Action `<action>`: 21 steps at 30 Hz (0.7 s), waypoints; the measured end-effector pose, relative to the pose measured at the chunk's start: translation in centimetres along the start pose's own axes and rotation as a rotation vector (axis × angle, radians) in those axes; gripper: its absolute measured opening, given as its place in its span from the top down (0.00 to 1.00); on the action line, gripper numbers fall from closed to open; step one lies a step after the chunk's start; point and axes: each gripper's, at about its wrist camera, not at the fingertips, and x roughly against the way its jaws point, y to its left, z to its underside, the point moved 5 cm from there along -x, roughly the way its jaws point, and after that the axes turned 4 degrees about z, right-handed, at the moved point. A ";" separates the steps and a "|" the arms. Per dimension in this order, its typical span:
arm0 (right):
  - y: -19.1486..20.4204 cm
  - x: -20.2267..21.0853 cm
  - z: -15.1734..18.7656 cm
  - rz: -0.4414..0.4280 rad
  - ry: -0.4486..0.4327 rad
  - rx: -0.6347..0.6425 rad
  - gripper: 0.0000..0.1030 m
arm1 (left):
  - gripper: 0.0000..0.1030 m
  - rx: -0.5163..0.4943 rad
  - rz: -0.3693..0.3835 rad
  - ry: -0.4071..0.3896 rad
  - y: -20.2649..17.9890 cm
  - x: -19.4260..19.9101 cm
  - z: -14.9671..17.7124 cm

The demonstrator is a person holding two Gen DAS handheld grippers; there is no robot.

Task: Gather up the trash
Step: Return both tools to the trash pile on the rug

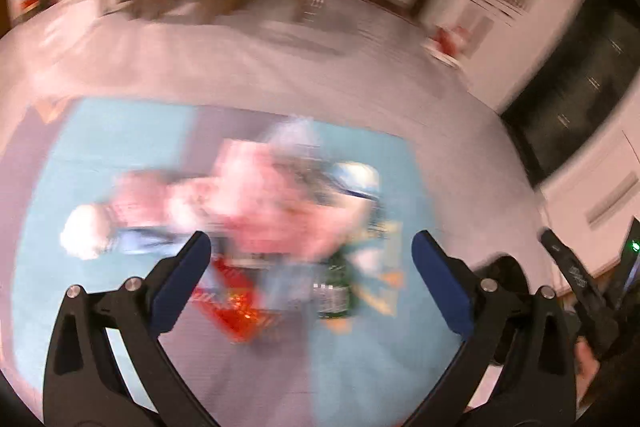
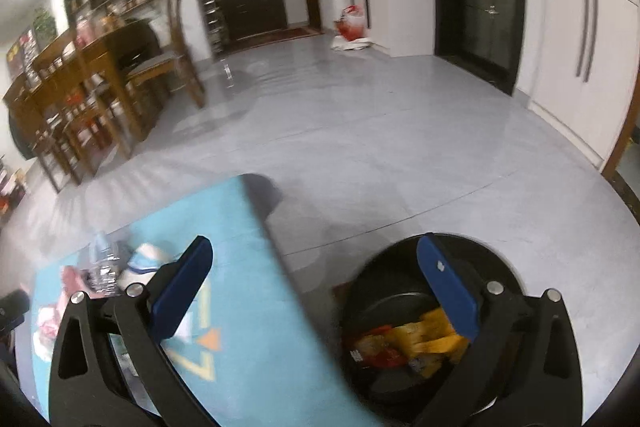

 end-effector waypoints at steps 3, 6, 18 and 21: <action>4.4 -0.3 0.8 -0.088 0.066 0.030 0.03 | 0.03 0.096 -0.098 -0.004 6.6 0.3 0.8; 9.6 -0.6 2.3 -0.188 0.129 0.130 0.06 | 0.03 0.183 -0.081 0.026 10.2 -0.9 2.3; 23.6 -6.2 13.4 -0.360 0.497 0.300 0.48 | 0.04 0.264 -0.029 0.180 11.9 -6.5 6.0; 24.2 -7.0 14.5 -0.316 0.506 0.332 0.50 | 0.05 0.263 -0.024 0.208 11.3 -7.8 6.6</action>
